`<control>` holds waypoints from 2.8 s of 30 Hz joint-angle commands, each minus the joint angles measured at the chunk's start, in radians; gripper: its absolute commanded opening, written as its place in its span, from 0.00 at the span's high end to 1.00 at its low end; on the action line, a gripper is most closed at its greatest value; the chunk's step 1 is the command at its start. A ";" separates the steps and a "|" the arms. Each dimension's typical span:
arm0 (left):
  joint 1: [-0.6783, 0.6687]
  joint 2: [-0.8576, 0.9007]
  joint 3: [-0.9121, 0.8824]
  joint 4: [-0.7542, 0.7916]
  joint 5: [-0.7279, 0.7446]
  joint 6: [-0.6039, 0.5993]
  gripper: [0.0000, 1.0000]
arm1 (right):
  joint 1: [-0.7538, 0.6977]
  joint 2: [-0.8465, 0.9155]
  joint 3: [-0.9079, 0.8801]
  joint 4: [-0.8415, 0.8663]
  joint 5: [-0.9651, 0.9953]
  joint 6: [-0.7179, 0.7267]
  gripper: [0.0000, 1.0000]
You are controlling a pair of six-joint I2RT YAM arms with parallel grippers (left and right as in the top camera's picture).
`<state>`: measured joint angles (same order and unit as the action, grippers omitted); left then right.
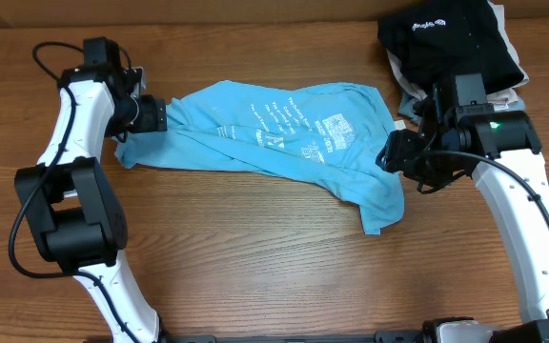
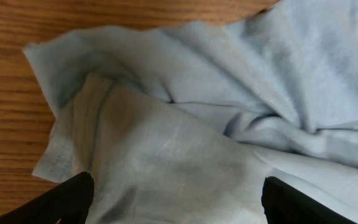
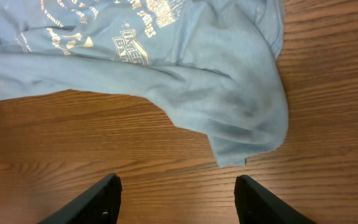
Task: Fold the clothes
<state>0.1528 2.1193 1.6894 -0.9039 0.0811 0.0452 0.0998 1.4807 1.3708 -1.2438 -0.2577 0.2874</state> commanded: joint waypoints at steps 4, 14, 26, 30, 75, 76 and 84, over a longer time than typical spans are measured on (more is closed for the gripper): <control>0.004 0.001 -0.018 0.042 -0.010 -0.018 0.26 | 0.002 0.002 0.008 0.023 0.002 -0.008 0.37; 0.006 0.001 -0.019 -0.026 -0.133 -0.048 0.51 | 0.002 0.002 0.008 0.029 0.002 -0.008 0.37; 0.010 0.003 -0.019 0.020 -0.166 -0.076 0.19 | 0.002 0.002 0.008 0.049 0.002 -0.008 0.37; 0.010 0.006 -0.019 0.026 -0.166 -0.075 0.37 | 0.002 0.002 0.008 0.053 0.002 -0.007 0.37; -0.018 -0.042 0.173 -0.786 -0.116 -0.085 0.96 | 0.002 -0.203 0.025 -0.164 -0.014 -0.003 0.36; -0.026 -0.072 0.132 -0.781 -0.118 -0.085 0.96 | 0.002 -0.208 0.025 -0.170 -0.014 -0.003 0.36; -0.085 -0.448 -0.245 -0.604 0.002 -0.127 0.95 | 0.002 -0.241 0.025 -0.180 -0.014 -0.004 0.36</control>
<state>0.0841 1.8175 1.5265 -1.5269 0.0082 -0.0532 0.0998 1.2652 1.3708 -1.4261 -0.2653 0.2874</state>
